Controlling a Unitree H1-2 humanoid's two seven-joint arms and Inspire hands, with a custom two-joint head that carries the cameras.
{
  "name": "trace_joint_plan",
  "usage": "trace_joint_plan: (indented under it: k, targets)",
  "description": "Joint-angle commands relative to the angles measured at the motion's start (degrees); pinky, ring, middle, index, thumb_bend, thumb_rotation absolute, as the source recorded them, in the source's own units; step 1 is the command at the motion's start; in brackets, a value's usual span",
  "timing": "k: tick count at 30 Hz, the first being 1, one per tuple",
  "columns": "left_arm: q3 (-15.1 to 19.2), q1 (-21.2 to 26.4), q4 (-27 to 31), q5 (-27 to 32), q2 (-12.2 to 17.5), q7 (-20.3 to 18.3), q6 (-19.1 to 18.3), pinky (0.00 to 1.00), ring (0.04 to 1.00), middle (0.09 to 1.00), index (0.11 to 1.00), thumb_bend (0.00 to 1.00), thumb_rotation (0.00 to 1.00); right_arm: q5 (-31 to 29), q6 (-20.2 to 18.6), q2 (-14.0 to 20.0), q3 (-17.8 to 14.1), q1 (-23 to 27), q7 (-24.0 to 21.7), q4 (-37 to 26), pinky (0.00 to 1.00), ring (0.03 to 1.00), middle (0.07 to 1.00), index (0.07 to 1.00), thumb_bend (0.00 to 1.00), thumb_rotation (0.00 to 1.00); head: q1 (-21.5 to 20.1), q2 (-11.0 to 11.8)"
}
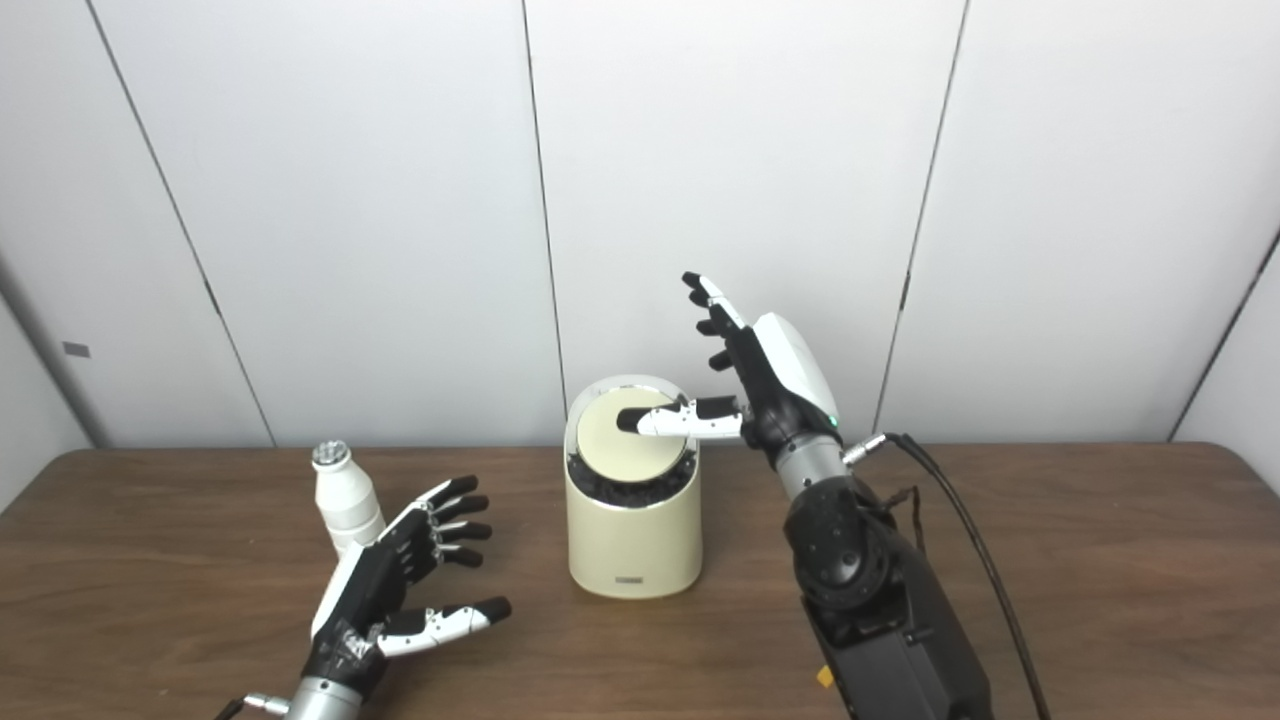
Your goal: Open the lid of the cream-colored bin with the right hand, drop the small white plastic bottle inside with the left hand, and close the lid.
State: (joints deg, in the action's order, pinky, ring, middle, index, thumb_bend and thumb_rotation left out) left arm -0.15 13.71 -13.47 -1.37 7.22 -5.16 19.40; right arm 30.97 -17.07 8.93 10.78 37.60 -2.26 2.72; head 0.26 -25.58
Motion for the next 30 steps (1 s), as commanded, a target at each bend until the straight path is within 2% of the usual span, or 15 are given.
trace_joint_plan:
  k: [1, 7, 11, 15, 19, 25, 30]
  targets:
    - [-0.2, 1.1, 0.5, 0.3, -0.3, 0.1, 2.3, 0.63, 0.728, 0.812, 0.871, 0.8, 0.03, 1.4, 0.0, 0.3, 0.4, 4.1, 0.2, -0.8, 0.68, 0.825, 0.894, 0.92, 0.92, 0.37, 0.1, -0.2]
    - [-0.3, 1.0, 0.9, 0.2, -0.3, 0.1, 2.2, 0.63, 0.727, 0.813, 0.868, 0.79, 0.03, 2.9, -0.9, 0.5, 1.8, 4.4, -0.6, -0.6, 0.7, 0.851, 0.908, 0.92, 0.94, 0.33, 0.0, -0.4]
    - [-0.4, 1.0, 1.0, 0.4, -0.3, 0.0, 2.1, 0.63, 0.724, 0.81, 0.869, 0.79, 0.03, 4.1, 0.7, 1.0, 2.8, 4.5, -0.2, 0.6, 0.7, 0.856, 0.907, 0.923, 0.95, 0.31, 0.0, -0.4]
    - [-0.5, 0.9, 1.5, 0.3, -0.4, -0.1, 1.9, 0.62, 0.721, 0.805, 0.87, 0.79, 0.03, 4.5, 2.0, 1.5, 3.3, 4.6, 0.3, 1.9, 0.69, 0.855, 0.914, 0.929, 1.0, 0.4, 0.2, -0.6]
    - [-0.6, 0.8, 1.9, 0.5, -0.4, -0.1, 1.7, 0.63, 0.725, 0.812, 0.872, 0.79, 0.03, 4.6, 2.5, 1.7, 3.6, 4.5, 0.4, 2.6, 0.69, 0.86, 0.922, 0.937, 1.0, 0.42, 0.2, -1.0]
    - [-0.7, 0.7, 2.5, 0.7, -0.5, -0.3, 1.4, 0.63, 0.727, 0.817, 0.871, 0.79, 0.03, 5.6, 3.0, 2.2, 4.5, 4.5, 0.5, 3.6, 0.7, 0.856, 0.921, 0.939, 0.98, 0.36, 0.1, -1.0]
    - [-0.7, 0.7, 2.5, 0.5, -0.5, -0.3, 1.6, 0.63, 0.728, 0.817, 0.873, 0.79, 0.04, 6.4, 2.7, 2.4, 4.8, 4.3, 0.2, 3.8, 0.68, 0.845, 0.914, 0.937, 0.94, 0.27, 0.2, -1.2]
